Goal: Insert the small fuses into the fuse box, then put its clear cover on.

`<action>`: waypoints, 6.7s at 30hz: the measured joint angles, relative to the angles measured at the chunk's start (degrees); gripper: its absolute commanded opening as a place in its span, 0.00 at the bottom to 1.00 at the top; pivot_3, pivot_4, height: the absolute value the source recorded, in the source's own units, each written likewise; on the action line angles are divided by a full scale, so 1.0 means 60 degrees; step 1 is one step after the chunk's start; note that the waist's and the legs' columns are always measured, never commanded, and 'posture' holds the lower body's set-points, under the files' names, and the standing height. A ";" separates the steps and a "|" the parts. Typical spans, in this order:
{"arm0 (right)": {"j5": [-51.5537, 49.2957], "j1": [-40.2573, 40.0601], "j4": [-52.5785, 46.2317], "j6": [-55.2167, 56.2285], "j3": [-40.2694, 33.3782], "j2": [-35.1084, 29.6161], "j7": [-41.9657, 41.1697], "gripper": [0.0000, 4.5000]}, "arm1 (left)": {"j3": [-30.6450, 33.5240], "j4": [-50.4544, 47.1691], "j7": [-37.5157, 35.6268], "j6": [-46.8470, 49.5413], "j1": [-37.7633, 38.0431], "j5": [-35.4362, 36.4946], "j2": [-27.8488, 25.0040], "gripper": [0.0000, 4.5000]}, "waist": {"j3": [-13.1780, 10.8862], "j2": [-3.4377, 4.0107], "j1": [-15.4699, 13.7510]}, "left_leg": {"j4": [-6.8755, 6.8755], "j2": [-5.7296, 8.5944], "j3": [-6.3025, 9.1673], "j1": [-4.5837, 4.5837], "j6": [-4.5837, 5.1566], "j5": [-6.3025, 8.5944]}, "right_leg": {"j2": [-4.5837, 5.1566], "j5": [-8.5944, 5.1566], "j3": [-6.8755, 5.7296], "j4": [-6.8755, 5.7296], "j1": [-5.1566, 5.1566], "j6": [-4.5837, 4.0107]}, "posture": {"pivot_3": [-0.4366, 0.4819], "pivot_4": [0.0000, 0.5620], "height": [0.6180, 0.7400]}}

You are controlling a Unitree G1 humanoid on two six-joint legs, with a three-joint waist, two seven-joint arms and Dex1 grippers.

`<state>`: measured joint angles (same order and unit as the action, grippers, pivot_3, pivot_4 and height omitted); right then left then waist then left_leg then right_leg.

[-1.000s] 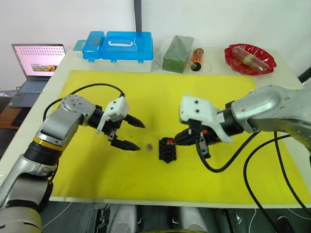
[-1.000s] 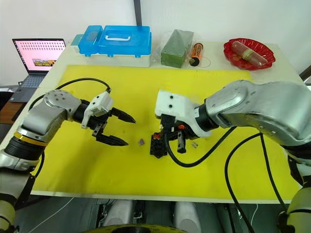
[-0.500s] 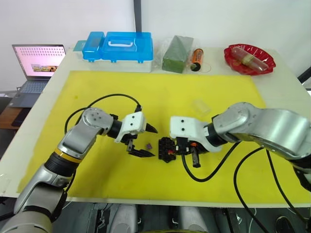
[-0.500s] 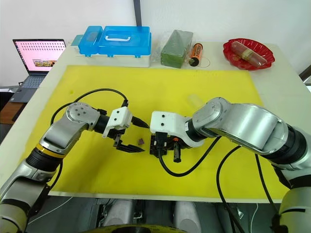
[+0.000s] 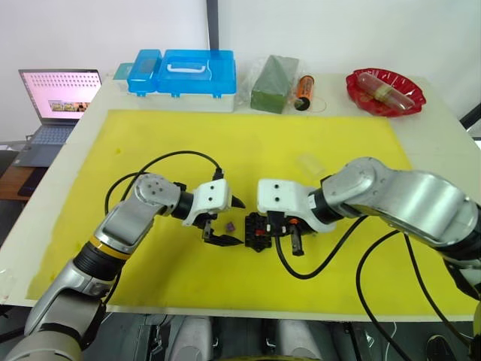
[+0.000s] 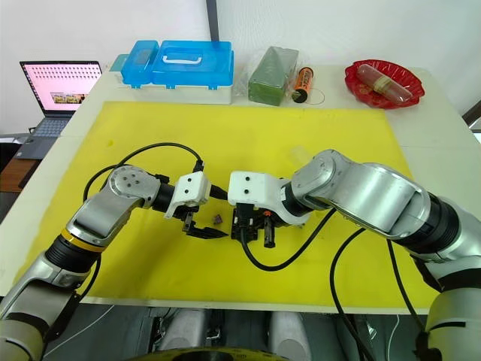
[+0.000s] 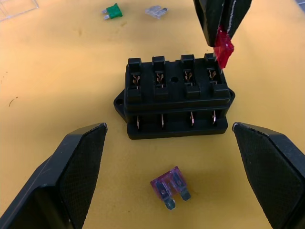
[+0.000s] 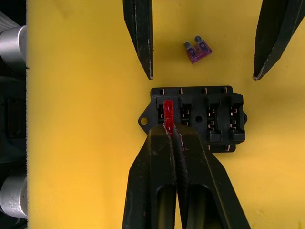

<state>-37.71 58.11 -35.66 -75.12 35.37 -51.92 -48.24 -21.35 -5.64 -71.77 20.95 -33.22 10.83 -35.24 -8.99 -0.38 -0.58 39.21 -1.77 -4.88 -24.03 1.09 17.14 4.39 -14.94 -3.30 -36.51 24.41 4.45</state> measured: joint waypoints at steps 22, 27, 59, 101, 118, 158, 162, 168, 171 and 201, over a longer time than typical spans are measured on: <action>0.0707 -0.0461 0.0014 0.0067 -0.0003 0.0158 -0.0326 0.00 | -0.0073 0.0005 0.0172 -0.0052 0.0160 -0.0238 0.0231 0.98 | 0.0000 -0.0001 -0.0004 | 0.0006 0.0002 -0.0003 0.0020 -0.0008 -0.0005 | -0.0001 -0.0002 0.0001 -0.0044 0.0000 -0.0001 | 0.48 0.27 1.00; 0.0890 -0.0537 0.0014 0.0114 0.0026 0.0158 -0.0405 0.00 | -0.0072 -0.0006 0.0196 -0.0036 0.0161 -0.0238 0.0252 0.98 | 0.0001 -0.0001 -0.0003 | 0.0008 0.0003 -0.0005 0.0028 -0.0009 -0.0006 | 0.0000 -0.0002 0.0001 -0.0061 0.0000 -0.0001 | 0.48 0.27 1.00; 0.2660 -0.0214 0.0261 0.1120 0.1517 0.0224 -0.1266 0.00 | -0.0065 -0.0125 0.0407 -0.0012 0.0245 -0.0251 0.0270 0.98 | 0.0006 -0.0007 0.0005 | 0.0009 0.0002 -0.0009 0.0105 -0.0016 -0.0009 | -0.0003 -0.0006 0.0006 -0.0083 -0.0062 -0.0003 | 0.48 0.27 1.00; 0.3412 -0.0121 0.0085 0.0697 0.1370 0.0310 -0.1416 0.29 | -0.0064 0.0182 0.0720 -0.0227 0.0325 -0.0354 0.0359 1.00 | 0.0015 -0.0012 0.0001 | 0.0010 0.0005 -0.0007 0.0113 -0.0026 -0.0015 | 0.0006 -0.0006 0.0006 -0.0092 -0.0070 -0.0005 | 0.48 0.27 1.00; 0.2095 -0.2964 -0.0523 0.1311 -0.3424 -0.0527 -0.1198 0.29 | 0.0310 0.0979 0.0518 -0.0648 0.0206 -0.0212 0.0291 1.00 | 0.0013 -0.0015 -0.0016 | 0.0008 0.0007 -0.0009 0.0108 -0.0025 -0.0014 | 0.0013 -0.0006 0.0006 -0.0082 -0.0068 -0.0004 | 0.48 0.27 1.00; -0.0585 -0.5481 -0.1351 0.2351 -0.6897 -0.0919 0.0458 0.30 | -0.1756 0.8209 -0.3433 0.4739 -0.3838 0.2668 0.0636 0.60 | 0.0005 -0.0028 -0.0034 | 0.0007 0.0007 0.0000 0.0102 -0.0024 -0.0014 | -0.0011 -0.0017 0.0027 -0.0084 -0.0064 0.0000 | 0.48 0.27 1.00; -0.0648 -0.5481 -0.1351 0.2348 -0.6888 -0.0937 0.0540 0.30 | -0.2229 0.7669 -0.3419 0.4707 -0.3767 0.3001 0.0507 0.60 | 0.0005 -0.0028 -0.0025 | 0.0007 0.0007 -0.0001 0.0102 -0.0021 -0.0012 | -0.0002 -0.0017 0.0034 -0.0083 -0.0064 0.0000 | 0.48 0.27 1.00; -0.0685 -0.5481 -0.1351 0.2349 -0.6873 -0.0993 0.0625 0.30 | -0.2514 0.7361 -0.3419 0.4681 -0.3632 0.3292 0.0415 0.60 | 0.0005 -0.0028 -0.0019 | 0.0007 0.0007 -0.0002 0.0102 -0.0020 -0.0012 | -0.0003 -0.0018 0.0033 -0.0082 -0.0063 -0.0001 | 0.48 0.27 1.00; -0.0681 -0.5481 -0.1351 0.2354 -0.6773 -0.1032 0.0656 0.30 | -0.2576 0.7280 -0.3419 0.4583 -0.3587 0.3311 0.0394 0.60 | 0.0005 -0.0028 -0.0020 | 0.0007 0.0008 -0.0002 0.0102 -0.0020 -0.0012 | -0.0004 -0.0018 0.0032 -0.0082 -0.0063 -0.0001 | 0.48 0.27 1.00; -0.0557 -0.5417 -0.1324 0.2398 -0.6541 -0.1123 0.0729 0.30 | -0.2612 0.7602 -0.3444 0.3752 -0.3403 0.2861 0.0485 0.01 | 0.0009 -0.0026 -0.0012 | 0.0007 0.0002 -0.0001 0.0105 -0.0020 -0.0012 | -0.0016 -0.0020 0.0028 -0.0089 -0.0061 -0.0006 | 0.48 0.27 1.00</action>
<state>-41.05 25.61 -43.61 -60.73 -3.87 -58.66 -43.87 -37.02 39.97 -92.44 43.46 -53.64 28.00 -32.33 -8.93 -0.53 -0.65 39.25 -1.76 -4.89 -23.40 0.97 17.07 4.30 -15.06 -3.14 -37.04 24.05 4.42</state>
